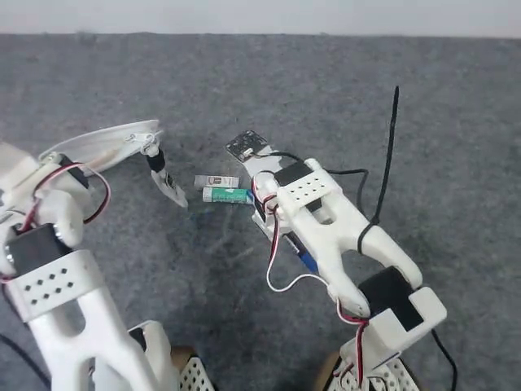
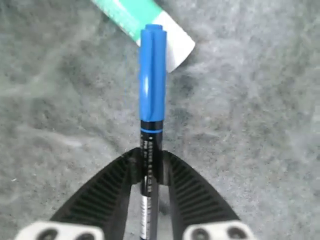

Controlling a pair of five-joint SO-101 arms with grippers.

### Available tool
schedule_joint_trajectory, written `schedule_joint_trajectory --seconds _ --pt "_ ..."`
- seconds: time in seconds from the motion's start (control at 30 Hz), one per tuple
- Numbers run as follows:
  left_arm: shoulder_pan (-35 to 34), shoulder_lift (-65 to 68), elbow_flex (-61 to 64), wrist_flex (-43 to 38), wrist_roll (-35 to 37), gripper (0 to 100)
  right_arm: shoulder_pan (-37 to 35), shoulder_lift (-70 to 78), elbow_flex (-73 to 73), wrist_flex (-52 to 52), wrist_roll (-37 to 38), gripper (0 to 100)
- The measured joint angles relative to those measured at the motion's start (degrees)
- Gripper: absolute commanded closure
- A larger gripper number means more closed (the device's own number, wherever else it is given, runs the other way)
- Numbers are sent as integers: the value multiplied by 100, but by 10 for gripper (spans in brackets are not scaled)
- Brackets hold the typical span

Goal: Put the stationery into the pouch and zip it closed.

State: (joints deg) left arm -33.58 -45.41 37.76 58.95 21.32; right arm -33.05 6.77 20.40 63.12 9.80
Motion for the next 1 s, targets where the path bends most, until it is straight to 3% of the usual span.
schedule_joint_trajectory --seconds 0.3,0.83,1.0 --pt "0 0 0 0 0 988 0 0 0 0 -255 843" --pt "0 0 0 0 0 988 -114 237 114 -967 -255 845" --pt "-18 0 79 0 0 988 -114 598 79 -1011 -255 971"
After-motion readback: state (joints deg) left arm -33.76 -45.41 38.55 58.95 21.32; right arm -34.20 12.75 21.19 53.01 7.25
